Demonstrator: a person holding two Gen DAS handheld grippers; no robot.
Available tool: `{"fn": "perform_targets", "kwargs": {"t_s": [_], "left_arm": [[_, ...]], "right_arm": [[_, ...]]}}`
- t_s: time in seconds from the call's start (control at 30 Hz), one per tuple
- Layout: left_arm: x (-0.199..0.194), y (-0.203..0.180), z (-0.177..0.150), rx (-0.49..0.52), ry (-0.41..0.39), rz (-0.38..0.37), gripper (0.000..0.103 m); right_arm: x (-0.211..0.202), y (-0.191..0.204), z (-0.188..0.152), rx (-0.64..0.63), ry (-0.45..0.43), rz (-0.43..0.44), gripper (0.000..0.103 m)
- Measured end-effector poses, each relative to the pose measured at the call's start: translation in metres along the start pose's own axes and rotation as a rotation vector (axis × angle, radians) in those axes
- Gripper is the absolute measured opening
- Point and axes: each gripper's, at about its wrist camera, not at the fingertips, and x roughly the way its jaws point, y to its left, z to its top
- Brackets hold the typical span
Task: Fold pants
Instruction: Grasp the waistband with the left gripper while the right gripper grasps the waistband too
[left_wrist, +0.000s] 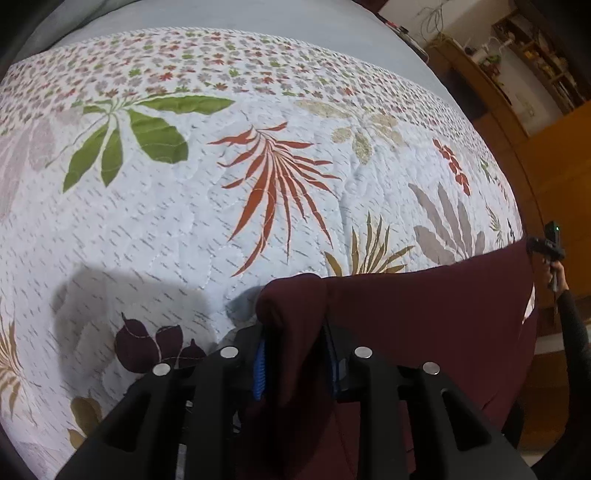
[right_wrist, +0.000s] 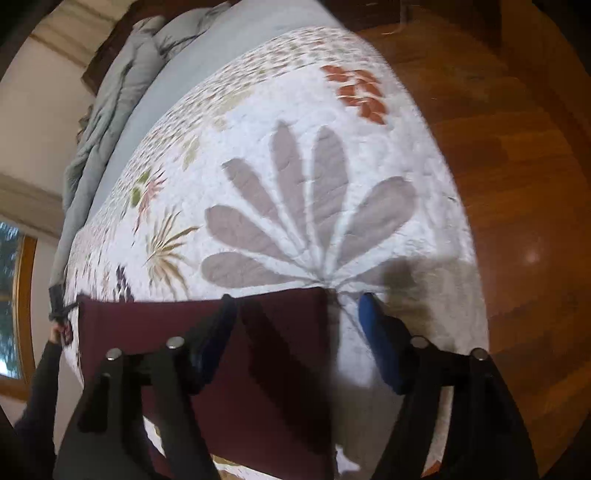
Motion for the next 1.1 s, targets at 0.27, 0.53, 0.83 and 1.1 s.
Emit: {"fn": "perform_targets", "kwargs": {"t_s": [0.27,0.53,0.83,1.1], "left_arm": [[-0.011,-0.008,-0.004,-0.027,-0.044,0.057,0.022],[-0.062,-0.035,-0.013,-0.001,-0.15,0.048,0.019],[-0.135,-0.084,-0.039,0.072,-0.273,0.001,0.019],[-0.182,-0.11,-0.105,0.104,-0.354,-0.037,0.019]], "right_arm": [[-0.005,0.011,-0.001,-0.039,0.004,0.016,0.024],[-0.057,0.033,-0.019,-0.055,-0.101,-0.01,0.022],[-0.116,0.055,-0.064,-0.086,-0.198,-0.043,0.019],[-0.149,0.047,-0.127,-0.067,-0.256,-0.075,0.019]]}}
